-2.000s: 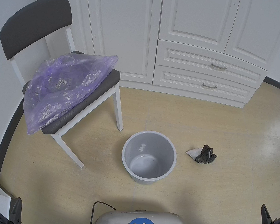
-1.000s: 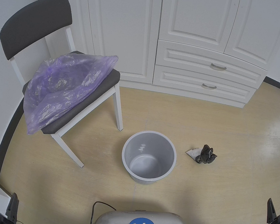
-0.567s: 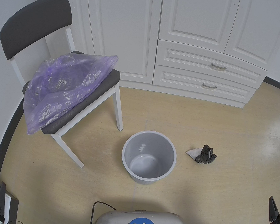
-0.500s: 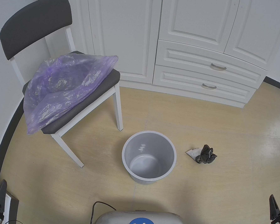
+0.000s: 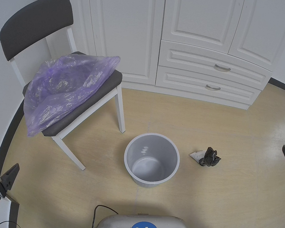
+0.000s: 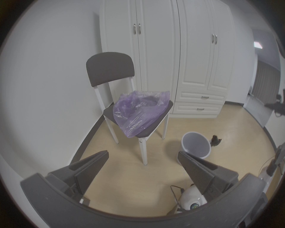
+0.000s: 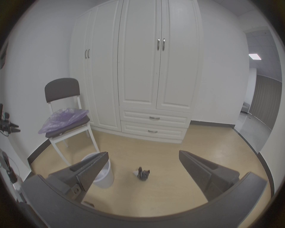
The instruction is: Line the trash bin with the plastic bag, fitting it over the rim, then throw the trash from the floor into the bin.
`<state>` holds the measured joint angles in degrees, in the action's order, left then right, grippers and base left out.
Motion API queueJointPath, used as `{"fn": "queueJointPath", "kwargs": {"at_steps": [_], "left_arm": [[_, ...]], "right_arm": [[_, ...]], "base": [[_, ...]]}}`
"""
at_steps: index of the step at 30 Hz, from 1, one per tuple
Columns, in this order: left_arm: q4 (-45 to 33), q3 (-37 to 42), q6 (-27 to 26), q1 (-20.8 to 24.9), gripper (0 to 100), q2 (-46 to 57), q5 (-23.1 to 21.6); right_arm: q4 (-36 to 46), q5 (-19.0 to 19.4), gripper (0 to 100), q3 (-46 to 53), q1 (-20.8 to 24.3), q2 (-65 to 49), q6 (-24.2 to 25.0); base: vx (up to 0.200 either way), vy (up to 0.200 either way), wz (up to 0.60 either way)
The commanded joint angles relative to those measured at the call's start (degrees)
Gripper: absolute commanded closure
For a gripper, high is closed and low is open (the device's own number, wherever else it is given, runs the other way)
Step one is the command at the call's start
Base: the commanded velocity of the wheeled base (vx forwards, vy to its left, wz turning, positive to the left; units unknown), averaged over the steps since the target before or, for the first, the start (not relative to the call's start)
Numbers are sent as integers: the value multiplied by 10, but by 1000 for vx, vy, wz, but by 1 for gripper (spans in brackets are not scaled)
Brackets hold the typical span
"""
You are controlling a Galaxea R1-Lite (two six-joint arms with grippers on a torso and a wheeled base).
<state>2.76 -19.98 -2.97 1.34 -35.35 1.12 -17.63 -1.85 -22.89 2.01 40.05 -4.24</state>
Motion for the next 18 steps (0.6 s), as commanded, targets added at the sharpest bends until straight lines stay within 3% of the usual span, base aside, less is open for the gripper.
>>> {"fn": "queueJointPath", "kwargs": {"at_steps": [1,4,10,14,18], "left_arm": [[-1,-21,-24,-9,0,-80,21],[3,-22,-53,-12,0,-132,23],[88,-34,-114,-42,0,-236,32],[169,-53,-203,-73,0,-335,49],[207,-67,-215,-71,0,-387,49]], "right_arm": [[-43,-14,0,-30,17,113,5],[-49,-15,0,-30,21,135,6],[-53,-16,0,-40,55,159,7],[-93,-16,0,-25,55,176,6],[-100,-13,0,-22,49,177,6]], "base": [[0,0,0],[0,0,0],[0,0,0],[0,0,0],[0,0,0]]}}
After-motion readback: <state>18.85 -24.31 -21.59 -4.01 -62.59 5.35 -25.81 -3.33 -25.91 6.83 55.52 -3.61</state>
